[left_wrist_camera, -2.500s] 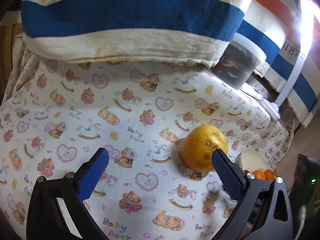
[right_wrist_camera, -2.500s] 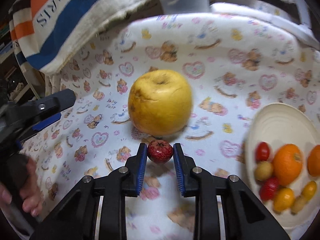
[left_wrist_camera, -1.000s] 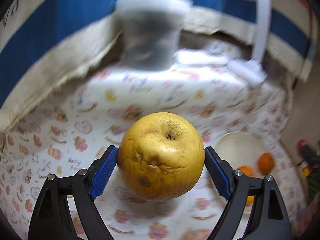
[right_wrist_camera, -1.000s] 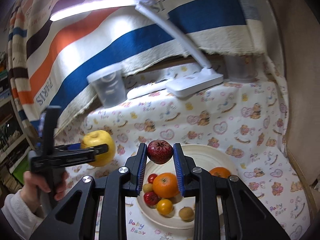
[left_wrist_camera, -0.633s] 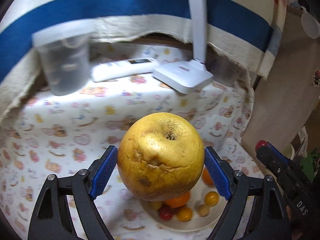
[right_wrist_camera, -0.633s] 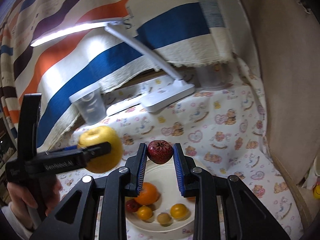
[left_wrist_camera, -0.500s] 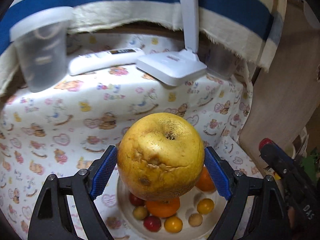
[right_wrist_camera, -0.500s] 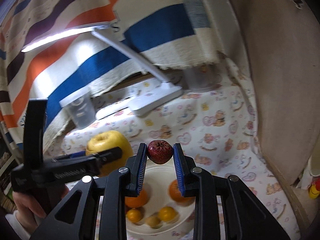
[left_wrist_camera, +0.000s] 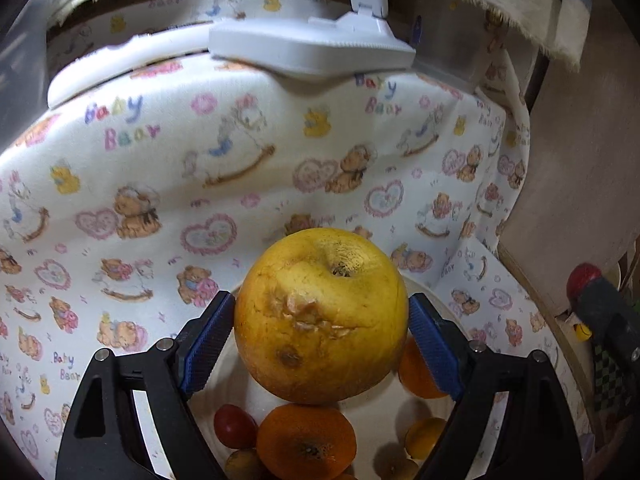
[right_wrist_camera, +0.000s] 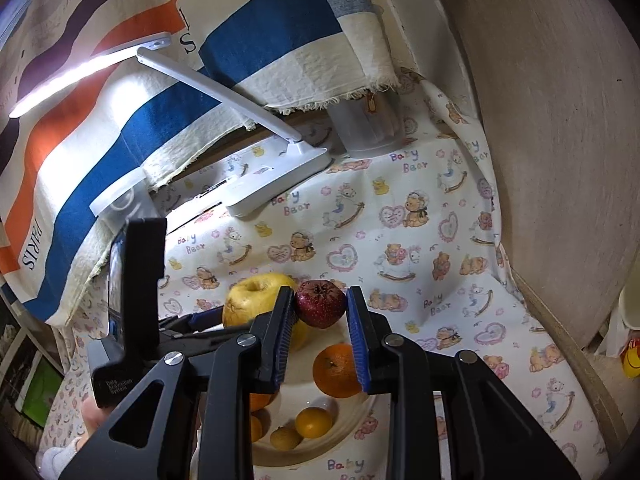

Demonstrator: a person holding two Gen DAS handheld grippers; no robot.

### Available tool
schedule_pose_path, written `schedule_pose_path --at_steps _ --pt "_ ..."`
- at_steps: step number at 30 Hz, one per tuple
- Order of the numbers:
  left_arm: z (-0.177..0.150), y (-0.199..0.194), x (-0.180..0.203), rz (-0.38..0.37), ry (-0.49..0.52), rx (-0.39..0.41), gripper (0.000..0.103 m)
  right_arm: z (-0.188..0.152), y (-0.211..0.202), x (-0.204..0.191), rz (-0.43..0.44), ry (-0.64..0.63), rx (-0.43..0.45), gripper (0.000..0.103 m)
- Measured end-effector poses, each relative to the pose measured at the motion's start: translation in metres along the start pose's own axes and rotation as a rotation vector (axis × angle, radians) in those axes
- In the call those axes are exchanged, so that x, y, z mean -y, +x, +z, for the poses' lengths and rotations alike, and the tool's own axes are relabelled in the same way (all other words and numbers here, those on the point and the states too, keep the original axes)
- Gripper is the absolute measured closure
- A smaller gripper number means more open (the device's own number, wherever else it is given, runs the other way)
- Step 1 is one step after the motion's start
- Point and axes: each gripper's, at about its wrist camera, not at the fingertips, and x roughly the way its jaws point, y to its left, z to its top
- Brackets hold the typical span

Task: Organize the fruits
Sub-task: 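Carry the yellow pear and red fruit over the cream plate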

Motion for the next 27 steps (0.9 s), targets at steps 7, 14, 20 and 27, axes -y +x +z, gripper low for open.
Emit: schedule_pose_path --at_steps 7,14,20,27 --pt "0.003 -0.002 -0.002 -0.007 0.000 -0.017 0.017 -0.001 0.002 0.003 -0.023 0.007 0.000 0.075" --pt "0.015 -0.046 -0.006 -0.009 0.003 0.132 0.006 -0.004 0.003 -0.003 -0.001 0.002 -0.019 0.075" --pt "0.004 -0.093 -0.024 0.027 0.011 0.248 0.006 -0.010 0.011 -0.015 0.038 -0.033 -0.067 0.075" --pt "-0.028 -0.120 -0.038 0.084 0.031 0.305 0.006 -0.029 0.037 -0.035 0.086 -0.099 -0.218 0.075"
